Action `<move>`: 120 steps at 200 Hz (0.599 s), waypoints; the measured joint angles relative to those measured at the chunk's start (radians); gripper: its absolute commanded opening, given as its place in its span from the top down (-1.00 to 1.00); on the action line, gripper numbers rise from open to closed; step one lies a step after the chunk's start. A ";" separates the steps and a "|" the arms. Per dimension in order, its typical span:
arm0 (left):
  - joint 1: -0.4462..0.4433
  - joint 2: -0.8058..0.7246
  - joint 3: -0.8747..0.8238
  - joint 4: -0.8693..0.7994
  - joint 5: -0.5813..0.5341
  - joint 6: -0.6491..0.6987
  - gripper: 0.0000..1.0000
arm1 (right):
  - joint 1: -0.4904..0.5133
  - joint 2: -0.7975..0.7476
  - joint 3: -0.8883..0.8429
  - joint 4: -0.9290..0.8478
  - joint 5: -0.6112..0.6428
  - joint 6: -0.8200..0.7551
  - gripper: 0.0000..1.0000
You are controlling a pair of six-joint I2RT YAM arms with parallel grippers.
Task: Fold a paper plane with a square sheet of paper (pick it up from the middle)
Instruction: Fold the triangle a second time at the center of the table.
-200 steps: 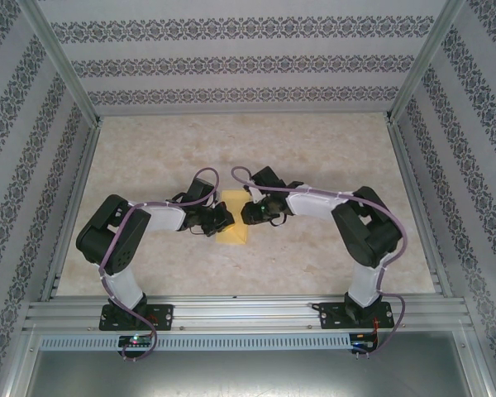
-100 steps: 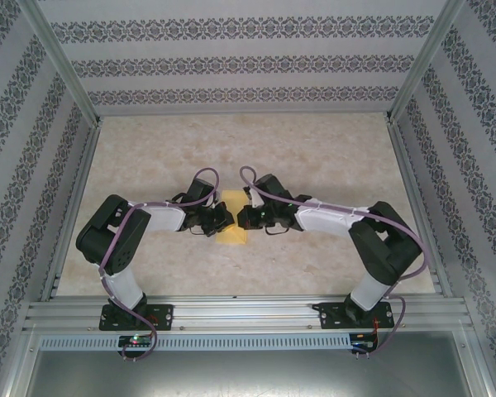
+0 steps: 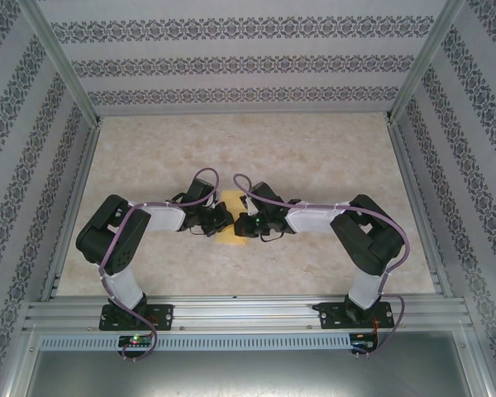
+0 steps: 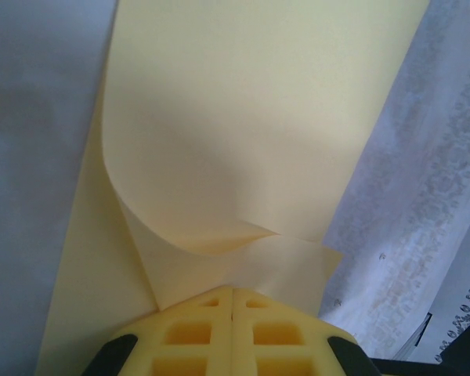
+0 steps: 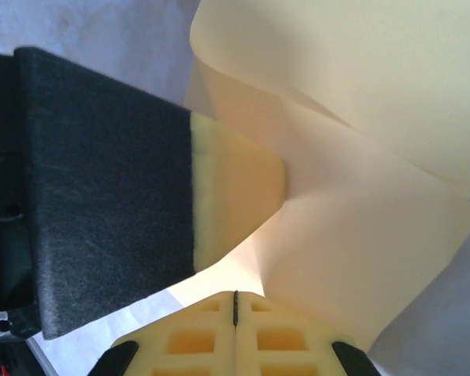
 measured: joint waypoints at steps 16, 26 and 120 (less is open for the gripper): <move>0.000 0.000 0.000 0.000 0.000 0.000 1.00 | 0.011 -0.002 0.000 -0.007 0.003 0.000 0.92; 0.000 0.000 0.000 0.000 0.000 0.000 1.00 | 0.019 -0.006 0.001 -0.016 0.004 -0.003 0.92; 0.000 0.000 0.000 0.000 0.000 0.000 1.00 | 0.008 0.005 0.010 -0.074 0.059 -0.027 0.90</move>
